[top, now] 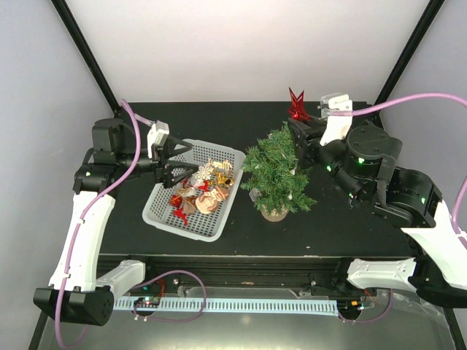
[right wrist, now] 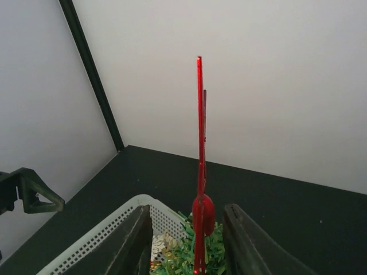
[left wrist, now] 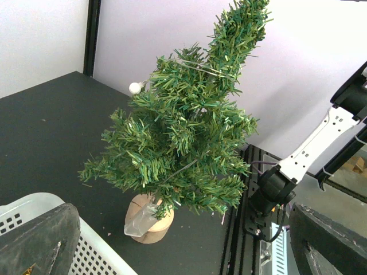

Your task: Decorate the small christmas tree

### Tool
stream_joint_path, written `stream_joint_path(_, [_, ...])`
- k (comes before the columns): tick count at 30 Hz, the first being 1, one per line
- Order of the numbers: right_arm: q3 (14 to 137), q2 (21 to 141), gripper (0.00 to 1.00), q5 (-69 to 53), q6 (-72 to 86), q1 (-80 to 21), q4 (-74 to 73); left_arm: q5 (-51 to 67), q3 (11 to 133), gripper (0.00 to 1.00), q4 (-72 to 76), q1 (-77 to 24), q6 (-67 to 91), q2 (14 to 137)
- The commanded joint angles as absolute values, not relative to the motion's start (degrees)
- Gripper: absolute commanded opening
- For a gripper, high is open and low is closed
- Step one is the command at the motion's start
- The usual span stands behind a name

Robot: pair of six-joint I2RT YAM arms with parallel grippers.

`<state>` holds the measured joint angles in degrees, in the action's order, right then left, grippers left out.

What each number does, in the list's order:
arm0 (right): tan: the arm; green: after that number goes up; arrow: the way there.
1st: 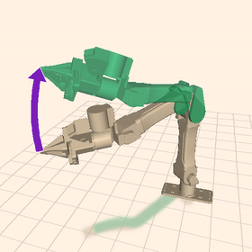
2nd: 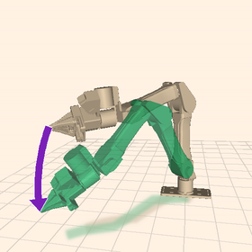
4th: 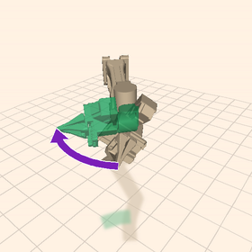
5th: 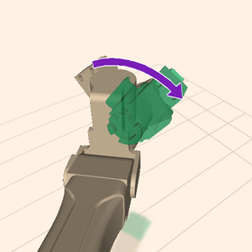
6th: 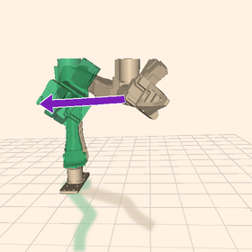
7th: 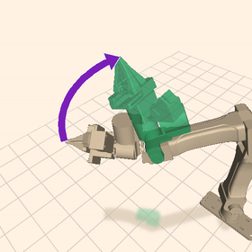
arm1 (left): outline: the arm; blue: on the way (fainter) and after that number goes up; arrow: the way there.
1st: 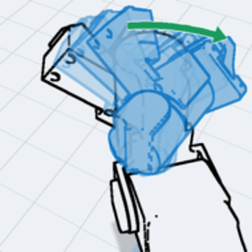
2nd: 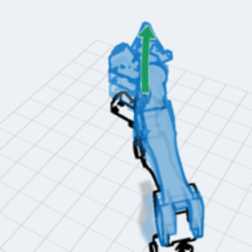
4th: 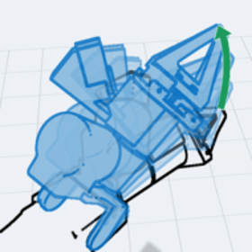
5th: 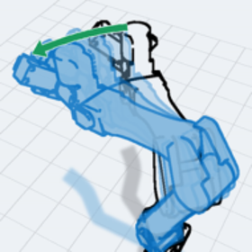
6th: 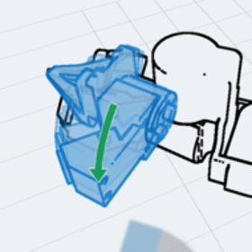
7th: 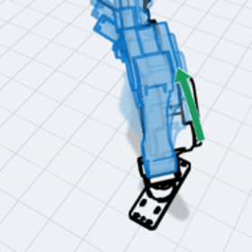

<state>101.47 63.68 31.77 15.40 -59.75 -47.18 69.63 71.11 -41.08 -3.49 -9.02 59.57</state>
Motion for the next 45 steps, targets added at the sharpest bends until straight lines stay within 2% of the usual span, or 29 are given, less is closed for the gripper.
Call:
stream_joint_path(1, [101.99,63.45,0.41,31.55,15.32,-59.56,-48.4,70.06,71.88,0.99,-41.46,-3.64,-10.17,58.62])
stream_joint_path(6, [102.09,63.07,0.57,32.06,15.17,-59.58,-48.58,69.46,72.19,0.99,-42.28,-3.68,-11.04,58.56])
stream_joint_path(12, [102.63,61.31,0.68,33.79,14.72,-59.54,-48.3,68.14,73.5,0.99,-43.81,-3.67,-12.17,59.22])
stream_joint_path(23, [102.02,56.33,0.7,36.23,13.77,-59.55,-45.56,67.26,74.12,0.99,-44.47,-3.68,-12.83,59.82])
stream_joint_path(33, [106.64,60.31,0.7,38.59,12.42,-59.59,-46.42,63.71,75.34,0.99,-45.52,-3.65,-14.15,61.08])
stream_joint_path(36, [105.95,61.13,0.7,41.19,13.11,-59.58,-46.86,57.31,78.69,0.99,-48.07,-4.05,-16.7,63.59])
stream_joint_path(39, [103.22,60.81,0.7,42.5,16.31,-57.59,-48.17,43.94,82.25,0.99,-49.89,-7.03,-20.34,66.94])
stream_joint_path(42, [96.57,58.36,0.7,38.23,20.81,-52.1,-47.84,28.38,81.39,0.99,-48.81,-11.97,-24.57,69.75])
stream_joint_path(45, [90.43,56.19,0.7,31.73,24.52,-45.0,-47.7,21.39,79.32,0.99,-47.31,-15.09,-27.59,72.67])
